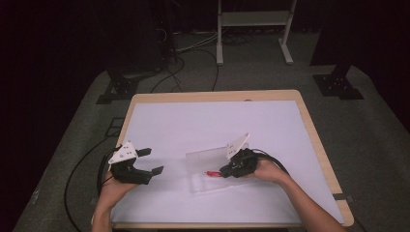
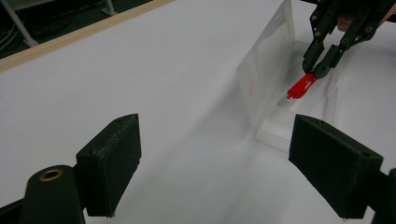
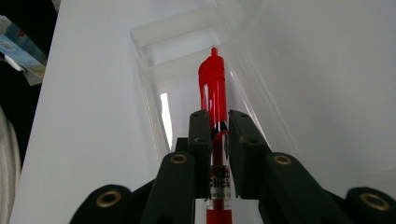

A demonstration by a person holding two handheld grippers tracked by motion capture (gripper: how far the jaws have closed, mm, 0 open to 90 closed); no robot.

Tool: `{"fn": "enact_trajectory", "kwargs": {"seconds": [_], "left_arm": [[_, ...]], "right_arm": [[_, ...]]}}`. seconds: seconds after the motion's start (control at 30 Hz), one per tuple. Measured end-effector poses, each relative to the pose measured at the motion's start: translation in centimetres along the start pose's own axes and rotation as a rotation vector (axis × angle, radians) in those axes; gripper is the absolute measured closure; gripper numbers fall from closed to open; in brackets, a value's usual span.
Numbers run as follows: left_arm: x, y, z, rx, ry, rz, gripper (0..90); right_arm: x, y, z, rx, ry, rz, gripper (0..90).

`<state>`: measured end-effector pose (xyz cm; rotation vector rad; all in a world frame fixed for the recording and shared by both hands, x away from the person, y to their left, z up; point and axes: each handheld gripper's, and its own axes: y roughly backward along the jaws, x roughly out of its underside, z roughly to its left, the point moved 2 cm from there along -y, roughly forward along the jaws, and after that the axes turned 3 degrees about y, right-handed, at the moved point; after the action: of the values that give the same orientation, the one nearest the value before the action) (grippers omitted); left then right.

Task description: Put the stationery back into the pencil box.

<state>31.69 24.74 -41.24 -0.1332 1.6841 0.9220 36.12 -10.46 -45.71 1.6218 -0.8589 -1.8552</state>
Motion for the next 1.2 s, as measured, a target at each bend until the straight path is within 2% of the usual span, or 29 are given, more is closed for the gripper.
{"fn": "enact_trajectory", "kwargs": {"seconds": [0.8, 1.13, 1.2], "left_arm": [[0.0, 0.2, 0.1, 0.004, 0.007, -0.013, 16.4], [0.0, 0.2, 0.0, 0.005, 0.003, -0.012, 16.4], [0.0, 0.2, 0.0, 0.006, 0.005, -0.015, 16.4]], "right_arm": [[0.6, -1.2, -0.5, -0.026, -0.009, 0.032, 78.9], [0.7, -1.3, -0.5, -0.021, -0.011, 0.046, 78.2], [0.7, -1.2, -0.6, -0.023, -0.018, 0.035, 78.2]]}}
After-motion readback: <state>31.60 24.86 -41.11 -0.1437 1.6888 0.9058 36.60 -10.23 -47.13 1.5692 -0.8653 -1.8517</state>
